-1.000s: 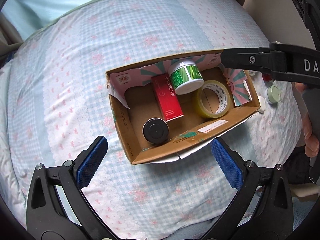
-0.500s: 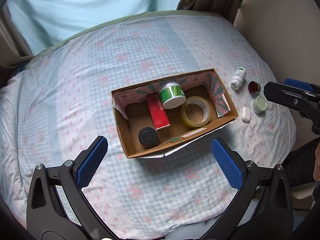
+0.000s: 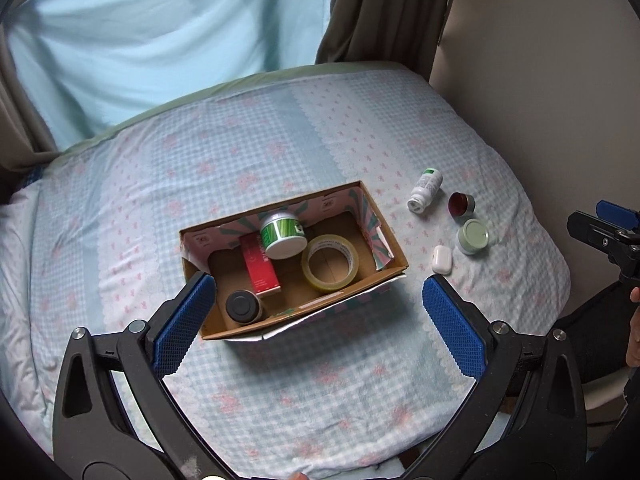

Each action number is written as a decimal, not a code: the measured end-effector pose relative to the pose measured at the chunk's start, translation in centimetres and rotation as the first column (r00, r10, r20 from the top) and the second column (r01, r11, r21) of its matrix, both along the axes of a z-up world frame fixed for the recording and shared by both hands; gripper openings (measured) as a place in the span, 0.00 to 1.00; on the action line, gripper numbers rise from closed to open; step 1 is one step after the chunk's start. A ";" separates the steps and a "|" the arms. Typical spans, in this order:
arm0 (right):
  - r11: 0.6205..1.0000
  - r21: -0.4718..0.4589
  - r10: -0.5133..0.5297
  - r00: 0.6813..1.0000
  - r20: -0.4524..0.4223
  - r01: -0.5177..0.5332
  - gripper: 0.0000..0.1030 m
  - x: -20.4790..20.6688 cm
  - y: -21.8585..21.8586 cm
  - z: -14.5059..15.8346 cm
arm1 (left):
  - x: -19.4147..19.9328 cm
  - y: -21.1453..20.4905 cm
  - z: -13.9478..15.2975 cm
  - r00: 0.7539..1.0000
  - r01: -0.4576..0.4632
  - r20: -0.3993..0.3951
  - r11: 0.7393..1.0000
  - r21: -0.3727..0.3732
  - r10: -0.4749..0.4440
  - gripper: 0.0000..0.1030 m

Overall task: Organize rigid objects
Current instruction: 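Raise both open tools away from the cardboard box toward the remaining items, then grasp the white earbud case with the left tool while the right tool grasps the green-lidded jar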

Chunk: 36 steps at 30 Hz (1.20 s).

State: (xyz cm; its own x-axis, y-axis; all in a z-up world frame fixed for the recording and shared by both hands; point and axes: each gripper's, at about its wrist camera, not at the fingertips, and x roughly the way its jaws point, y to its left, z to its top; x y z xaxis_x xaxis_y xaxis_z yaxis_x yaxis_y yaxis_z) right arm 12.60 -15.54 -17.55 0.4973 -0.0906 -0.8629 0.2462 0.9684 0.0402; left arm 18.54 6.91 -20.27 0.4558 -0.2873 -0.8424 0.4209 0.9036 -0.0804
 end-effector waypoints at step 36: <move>0.926 -0.051 0.377 0.925 0.052 -0.375 1.00 2.5 -20.1 -20.5 | -0.5 -27.2 -23.5 0.994 0.106 -0.040 0.992 0.061 -0.104 1.00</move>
State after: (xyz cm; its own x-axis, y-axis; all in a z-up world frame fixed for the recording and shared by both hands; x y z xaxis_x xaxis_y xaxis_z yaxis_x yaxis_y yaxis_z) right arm 15.13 -35.69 -38.10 0.5517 0.0799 -0.8302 -0.1383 0.9904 0.0034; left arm 17.99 -20.28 -43.73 0.3940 -0.2779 -0.8761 0.5117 0.8581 -0.0421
